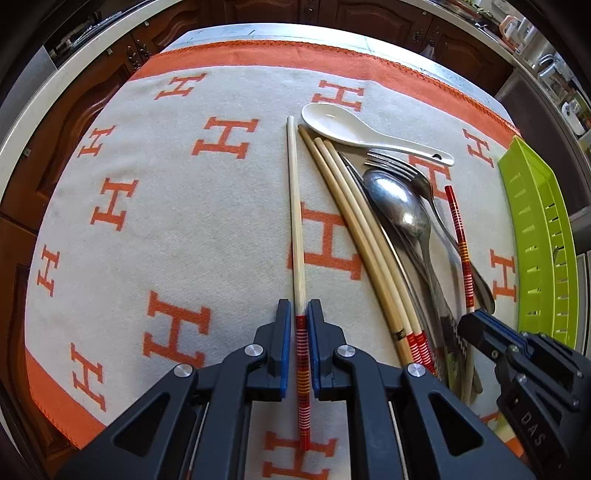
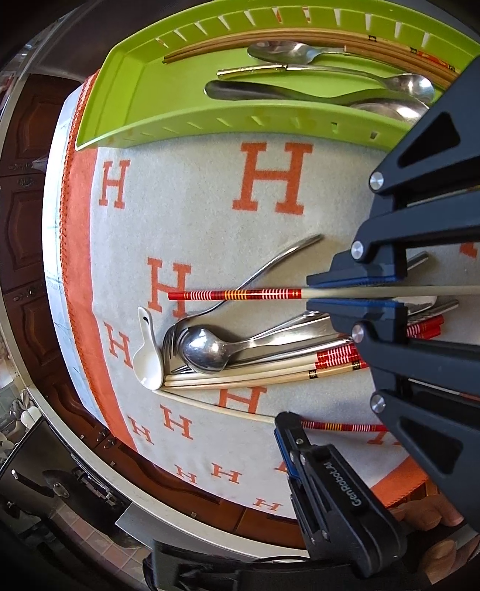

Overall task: Organize utensils
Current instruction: 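Grasp a red-striped chopstick with the right tool while the left tool grasps a red-tipped wooden chopstick, then carry both chopsticks into the green tray while both tools open to release them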

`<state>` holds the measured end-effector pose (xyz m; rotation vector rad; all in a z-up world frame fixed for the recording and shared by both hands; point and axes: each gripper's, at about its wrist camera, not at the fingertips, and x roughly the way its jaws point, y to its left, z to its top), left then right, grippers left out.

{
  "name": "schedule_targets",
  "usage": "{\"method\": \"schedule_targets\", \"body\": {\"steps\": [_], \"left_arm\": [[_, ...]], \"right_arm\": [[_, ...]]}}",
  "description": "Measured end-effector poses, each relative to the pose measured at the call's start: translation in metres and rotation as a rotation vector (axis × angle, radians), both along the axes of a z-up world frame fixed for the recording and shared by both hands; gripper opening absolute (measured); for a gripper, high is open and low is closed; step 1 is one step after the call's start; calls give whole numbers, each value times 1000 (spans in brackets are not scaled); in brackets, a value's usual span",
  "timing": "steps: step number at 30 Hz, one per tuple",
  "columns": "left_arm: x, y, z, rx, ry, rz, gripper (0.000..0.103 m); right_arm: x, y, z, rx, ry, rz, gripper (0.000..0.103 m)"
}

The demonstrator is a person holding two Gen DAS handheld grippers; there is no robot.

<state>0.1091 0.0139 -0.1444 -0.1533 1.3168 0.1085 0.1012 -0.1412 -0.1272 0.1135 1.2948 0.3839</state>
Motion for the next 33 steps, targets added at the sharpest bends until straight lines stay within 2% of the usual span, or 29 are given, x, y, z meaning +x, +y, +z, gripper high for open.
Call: {"method": "schedule_targets", "body": {"steps": [9, 11, 15, 20, 26, 33], "left_arm": [[-15, 10, 0, -15, -45, -22, 7], [-21, 17, 0, -17, -52, -33, 4], [-29, 31, 2, -78, -66, 0, 3], [-39, 41, 6, -110, -64, 20, 3], [-51, 37, 27, -125, -90, 2, 3], [-62, 10, 62, -156, -137, -97, 3]], "right_arm": [[0, 2, -3, -20, -16, 2, 6], [-2, 3, -2, -26, -27, 5, 6], [-5, 2, -1, -24, -34, -15, 5], [-11, -3, 7, -4, -39, -33, 5], [-16, -10, 21, 39, -47, -58, 5], [-19, -26, 39, 109, -43, -106, 5]]}}
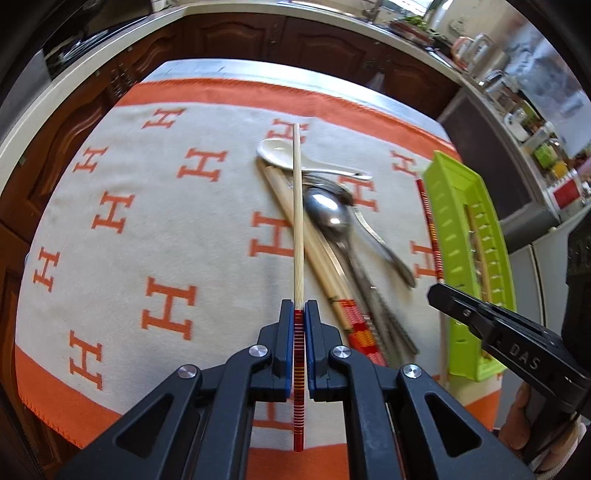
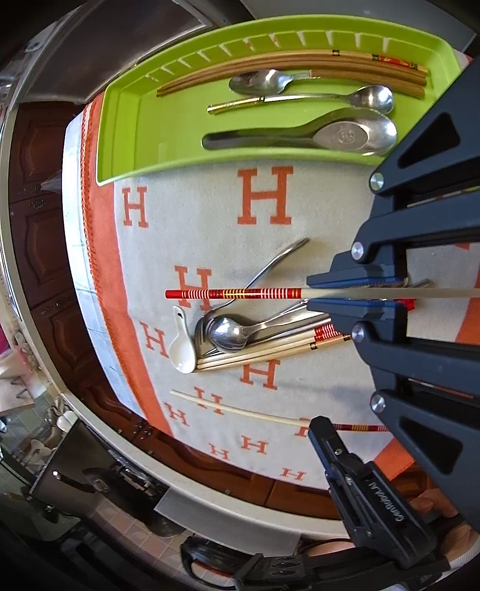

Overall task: Organize utensils
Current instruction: 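Carry both chopsticks into the green tray while both tools open to release them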

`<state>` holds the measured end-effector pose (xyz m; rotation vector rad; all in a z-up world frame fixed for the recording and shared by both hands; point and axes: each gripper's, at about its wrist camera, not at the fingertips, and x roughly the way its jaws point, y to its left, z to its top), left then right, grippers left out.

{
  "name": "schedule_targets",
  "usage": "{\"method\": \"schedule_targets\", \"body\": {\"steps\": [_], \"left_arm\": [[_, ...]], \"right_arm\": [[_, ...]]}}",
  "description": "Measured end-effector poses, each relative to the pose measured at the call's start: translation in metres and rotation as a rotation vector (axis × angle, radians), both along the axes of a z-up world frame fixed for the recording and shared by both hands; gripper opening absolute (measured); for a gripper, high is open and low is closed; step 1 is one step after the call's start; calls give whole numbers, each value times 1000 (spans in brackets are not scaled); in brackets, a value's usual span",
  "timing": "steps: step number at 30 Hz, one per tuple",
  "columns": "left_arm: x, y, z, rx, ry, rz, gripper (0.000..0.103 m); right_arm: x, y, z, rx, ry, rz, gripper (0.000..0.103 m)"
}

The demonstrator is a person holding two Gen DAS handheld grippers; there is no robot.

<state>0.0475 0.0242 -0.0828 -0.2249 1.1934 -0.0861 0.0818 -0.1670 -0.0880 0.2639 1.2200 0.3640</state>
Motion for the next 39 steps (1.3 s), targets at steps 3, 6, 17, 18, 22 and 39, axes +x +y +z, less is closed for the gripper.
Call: {"method": "schedule_targets", "body": {"steps": [3, 6, 17, 18, 22, 39], "left_arm": [[3, -23, 11, -15, -17, -58, 3], [9, -47, 22, -34, -31, -127, 3], [32, -138, 36, -87, -34, -293, 3], [34, -144, 35, -88, -31, -302, 3], [43, -165, 27, -102, -2, -319, 3], [70, -190, 13, -102, 5, -327, 20]], "right_arm": [[-3, -12, 10, 13, -10, -29, 5], [-5, -27, 18, 23, -15, -65, 5], [-1, -103, 34, -8, -35, -234, 5], [0, -110, 35, -14, -38, -243, 5], [9, -125, 35, -75, -52, -252, 5], [47, -132, 15, -219, -60, -193, 7]]}}
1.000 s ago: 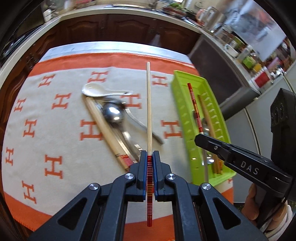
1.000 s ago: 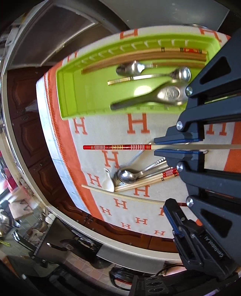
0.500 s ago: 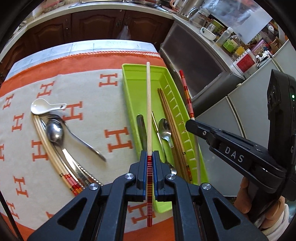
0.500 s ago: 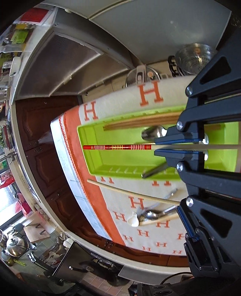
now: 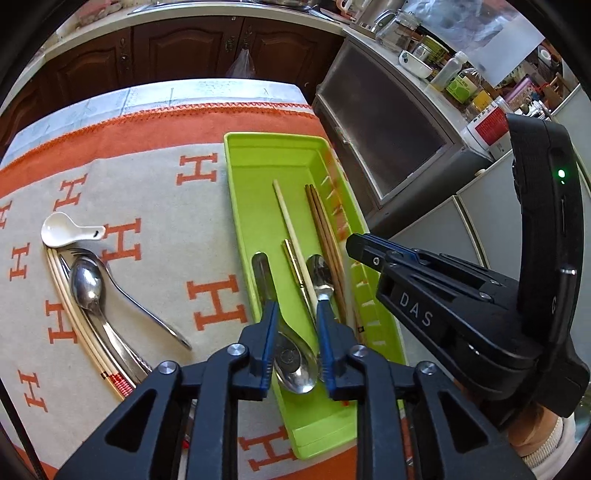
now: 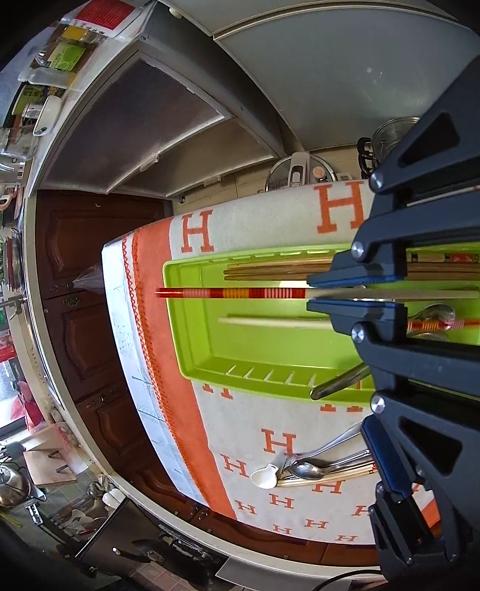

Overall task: Organize utensils
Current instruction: 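Carry both chopsticks into the green tray while both tools open to release them, then withdraw both tools from the tray back to the remaining utensils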

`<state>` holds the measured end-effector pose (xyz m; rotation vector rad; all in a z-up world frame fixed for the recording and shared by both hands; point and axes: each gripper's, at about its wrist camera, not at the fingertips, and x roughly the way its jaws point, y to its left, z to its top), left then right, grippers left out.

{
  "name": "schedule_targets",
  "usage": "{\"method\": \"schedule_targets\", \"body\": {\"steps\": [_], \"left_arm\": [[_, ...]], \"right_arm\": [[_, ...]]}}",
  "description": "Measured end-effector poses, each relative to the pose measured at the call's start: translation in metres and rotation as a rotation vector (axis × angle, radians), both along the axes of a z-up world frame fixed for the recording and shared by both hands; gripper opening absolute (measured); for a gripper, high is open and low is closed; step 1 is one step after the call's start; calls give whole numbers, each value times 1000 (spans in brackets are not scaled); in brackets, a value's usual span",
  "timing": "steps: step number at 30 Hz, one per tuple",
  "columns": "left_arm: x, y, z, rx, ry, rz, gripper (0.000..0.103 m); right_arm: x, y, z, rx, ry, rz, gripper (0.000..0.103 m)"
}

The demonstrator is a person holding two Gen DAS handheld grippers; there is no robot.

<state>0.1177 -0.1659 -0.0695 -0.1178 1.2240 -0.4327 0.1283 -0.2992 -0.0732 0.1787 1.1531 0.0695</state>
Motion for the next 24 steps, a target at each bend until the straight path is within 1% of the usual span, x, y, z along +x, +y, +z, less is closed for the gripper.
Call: {"method": "schedule_targets", "body": {"steps": [6, 13, 21, 24], "left_arm": [[1, 8, 2, 19, -9, 12, 20], [-5, 29, 6, 52, -30, 42, 22], [-11, 65, 5, 80, -35, 112, 23], [-15, 81, 5, 91, -38, 154, 24]], "right_arm": [[-1, 1, -1, 18, 2, -1, 7], [-11, 8, -5, 40, 19, 8, 7], [-24, 19, -5, 82, 31, 17, 7], [-29, 25, -4, 97, 29, 22, 7]]}}
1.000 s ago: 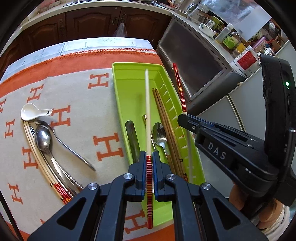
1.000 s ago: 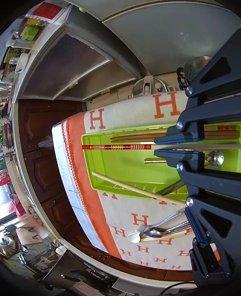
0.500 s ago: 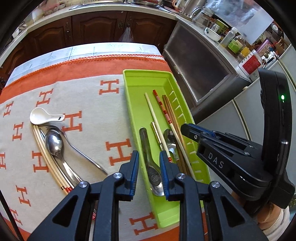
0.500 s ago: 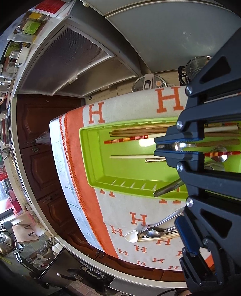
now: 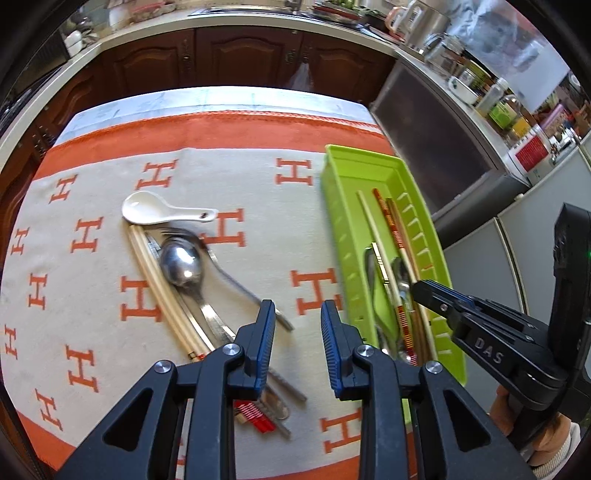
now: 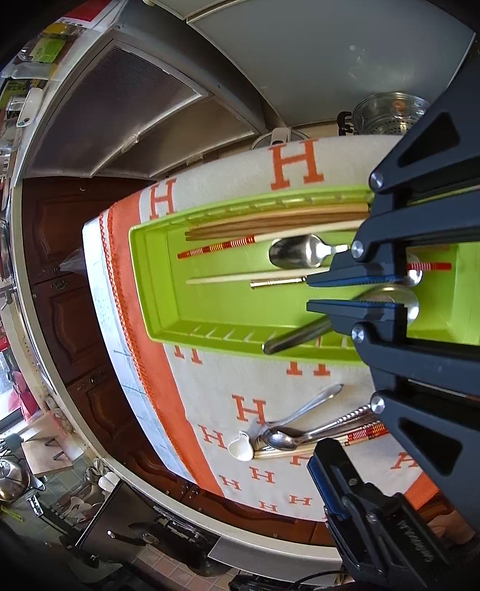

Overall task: Organize utensils
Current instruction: 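Withdraw both tools from the tray back to the remaining utensils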

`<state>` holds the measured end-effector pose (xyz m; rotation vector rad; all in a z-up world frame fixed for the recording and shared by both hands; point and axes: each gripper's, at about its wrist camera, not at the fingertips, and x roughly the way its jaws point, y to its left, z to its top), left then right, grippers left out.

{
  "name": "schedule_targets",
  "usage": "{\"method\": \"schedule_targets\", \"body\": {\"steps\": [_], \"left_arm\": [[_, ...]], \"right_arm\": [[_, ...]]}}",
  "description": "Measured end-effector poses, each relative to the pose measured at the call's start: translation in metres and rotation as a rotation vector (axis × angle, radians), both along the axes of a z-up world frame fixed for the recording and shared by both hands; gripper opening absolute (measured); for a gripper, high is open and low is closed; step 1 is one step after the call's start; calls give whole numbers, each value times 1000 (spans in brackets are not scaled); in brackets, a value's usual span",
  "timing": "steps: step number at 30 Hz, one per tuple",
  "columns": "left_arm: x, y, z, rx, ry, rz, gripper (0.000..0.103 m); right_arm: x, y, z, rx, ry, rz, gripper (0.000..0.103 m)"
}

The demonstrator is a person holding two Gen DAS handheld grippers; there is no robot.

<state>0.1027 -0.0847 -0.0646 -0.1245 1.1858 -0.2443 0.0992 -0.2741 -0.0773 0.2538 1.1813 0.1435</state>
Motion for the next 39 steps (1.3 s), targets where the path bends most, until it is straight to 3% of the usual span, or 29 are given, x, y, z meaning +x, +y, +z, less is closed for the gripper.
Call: {"method": "schedule_targets", "body": {"steps": [9, 16, 21, 28, 30, 32, 39], "left_arm": [[-11, 53, 5, 25, -11, 98, 25], [-23, 98, 9, 37, -11, 184, 26], [-28, 124, 7, 31, -19, 236, 42], [-35, 148, -11, 33, 8, 274, 44], [-36, 154, -20, 15, 29, 282, 62], [-39, 160, -27, 5, 33, 298, 70], [-41, 171, -41, 15, 49, 299, 70]], "right_arm": [[-11, 21, 9, 60, -51, 2, 7], [-14, 61, 20, 67, -89, 114, 7], [-14, 92, 16, 76, -66, 191, 7], [-23, 144, -6, 62, -11, 343, 7], [-23, 149, -8, 58, -5, 357, 7], [-25, 163, -16, 50, 19, 390, 7], [-24, 182, -32, 28, 51, 435, 7]]}}
